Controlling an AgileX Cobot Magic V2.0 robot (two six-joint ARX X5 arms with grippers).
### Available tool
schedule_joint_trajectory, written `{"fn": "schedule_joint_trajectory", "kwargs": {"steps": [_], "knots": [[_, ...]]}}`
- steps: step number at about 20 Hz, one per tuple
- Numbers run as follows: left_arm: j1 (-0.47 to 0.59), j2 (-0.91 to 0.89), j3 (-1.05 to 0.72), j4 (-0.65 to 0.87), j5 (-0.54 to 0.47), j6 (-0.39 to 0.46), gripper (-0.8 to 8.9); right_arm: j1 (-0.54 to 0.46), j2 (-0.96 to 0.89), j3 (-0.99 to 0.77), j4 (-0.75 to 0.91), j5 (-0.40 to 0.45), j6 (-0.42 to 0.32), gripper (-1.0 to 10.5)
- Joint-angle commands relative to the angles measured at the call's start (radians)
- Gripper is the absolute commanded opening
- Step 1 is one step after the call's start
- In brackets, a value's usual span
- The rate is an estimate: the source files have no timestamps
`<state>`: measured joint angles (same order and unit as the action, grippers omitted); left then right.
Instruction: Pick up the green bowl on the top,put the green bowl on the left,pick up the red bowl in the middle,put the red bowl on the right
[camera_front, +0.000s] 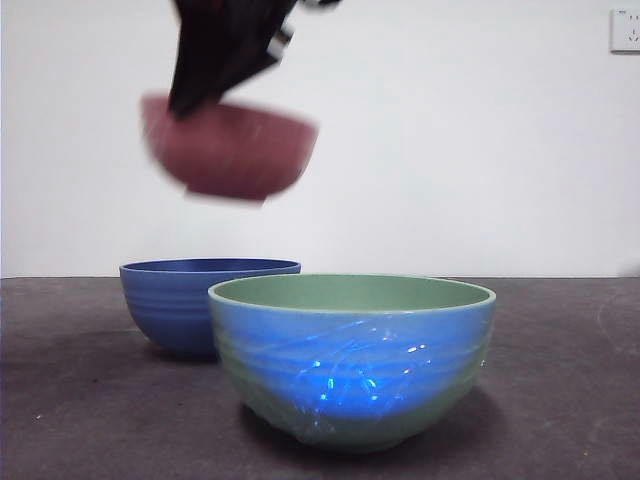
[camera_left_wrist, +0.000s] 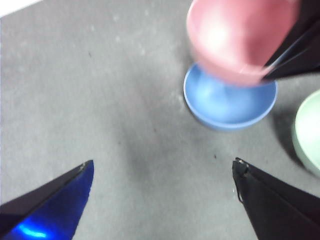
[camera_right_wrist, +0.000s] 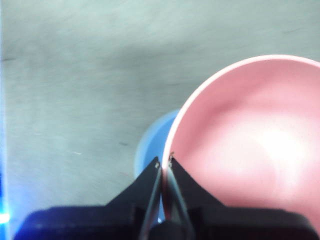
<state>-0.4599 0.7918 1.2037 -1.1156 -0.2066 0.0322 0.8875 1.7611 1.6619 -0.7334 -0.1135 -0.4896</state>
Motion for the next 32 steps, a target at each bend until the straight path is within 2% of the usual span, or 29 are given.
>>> {"fn": "schedule_joint_trajectory", "kwargs": {"steps": [1,6,9,14,18,20,25,26,28,29,32], "knots": [[0.003,-0.002,-0.005,0.031,0.002,-0.009,4.67,-0.019,-0.079,-0.001,-0.047,0.101,0.03,-0.1],[0.004,0.001,-0.006,0.053,0.002,-0.006,4.67,-0.192,-0.183,-0.053,-0.328,0.244,0.244,-0.1],[0.003,0.009,-0.006,0.051,0.002,-0.006,4.67,-0.268,-0.196,-0.199,-0.27,0.242,0.257,-0.1],[0.003,0.031,-0.005,0.052,0.003,-0.007,4.67,-0.259,-0.19,-0.422,0.09,0.164,0.314,-0.1],[0.003,0.04,-0.005,0.053,0.003,-0.007,4.67,-0.238,-0.122,-0.431,0.183,0.16,0.313,-0.1],[0.003,0.044,-0.005,0.055,0.002,-0.007,4.67,-0.237,-0.076,-0.431,0.213,0.111,0.314,-0.1],[0.003,0.043,-0.005,0.061,0.002,-0.007,4.67,-0.236,0.018,-0.431,0.228,0.111,0.316,-0.1],[0.003,0.043,-0.006,0.061,0.002,-0.007,4.67,-0.236,0.021,-0.431,0.231,0.111,0.317,0.4],[0.003,0.044,-0.006,0.064,0.002,-0.007,4.67,-0.224,0.018,-0.431,0.248,0.113,0.317,2.4],[0.003,0.043,-0.005,0.07,0.002,-0.007,4.67,-0.223,0.007,-0.431,0.251,0.113,0.317,2.9],[0.003,0.044,-0.005,0.102,0.003,-0.007,4.67,-0.217,-0.061,-0.431,0.251,0.111,0.323,2.8]]}}
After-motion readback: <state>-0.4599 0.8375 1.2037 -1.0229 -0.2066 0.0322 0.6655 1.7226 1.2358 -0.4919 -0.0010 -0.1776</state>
